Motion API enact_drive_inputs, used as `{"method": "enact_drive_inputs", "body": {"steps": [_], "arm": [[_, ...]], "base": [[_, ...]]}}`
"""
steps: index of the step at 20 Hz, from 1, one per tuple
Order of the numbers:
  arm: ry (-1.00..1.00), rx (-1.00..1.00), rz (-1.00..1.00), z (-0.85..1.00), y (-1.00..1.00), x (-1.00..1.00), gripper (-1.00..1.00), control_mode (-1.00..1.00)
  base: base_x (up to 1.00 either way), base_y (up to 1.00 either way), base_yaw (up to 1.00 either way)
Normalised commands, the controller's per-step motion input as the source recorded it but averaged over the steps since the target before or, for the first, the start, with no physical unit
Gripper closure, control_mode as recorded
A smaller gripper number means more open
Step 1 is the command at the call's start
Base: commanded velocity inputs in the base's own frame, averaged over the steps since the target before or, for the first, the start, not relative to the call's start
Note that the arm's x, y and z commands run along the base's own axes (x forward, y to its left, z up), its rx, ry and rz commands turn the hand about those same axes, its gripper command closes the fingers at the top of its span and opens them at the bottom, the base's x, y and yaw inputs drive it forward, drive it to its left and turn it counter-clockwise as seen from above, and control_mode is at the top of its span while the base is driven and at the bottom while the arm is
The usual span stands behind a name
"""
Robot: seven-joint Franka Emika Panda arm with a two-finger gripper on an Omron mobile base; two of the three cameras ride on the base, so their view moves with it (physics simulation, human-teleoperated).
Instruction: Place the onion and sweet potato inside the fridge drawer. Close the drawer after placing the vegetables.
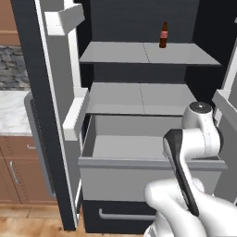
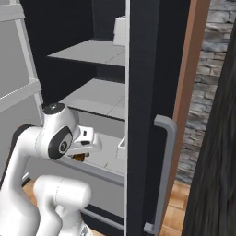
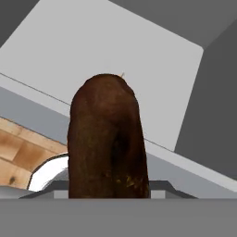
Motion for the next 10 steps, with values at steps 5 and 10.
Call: {"method": "enact_drive_inputs", "body": {"steps": [5, 10], "arm": [[0.09, 0.07, 0.01, 0.23, -0.21, 0.71, 1.0, -1.0], [0.08, 0.01, 0.05, -0.09, -0.09, 0.71, 1.0, -1.0]], "base": [[0.0, 0.0, 0.0], [0.0, 0.0, 0.0]]}}
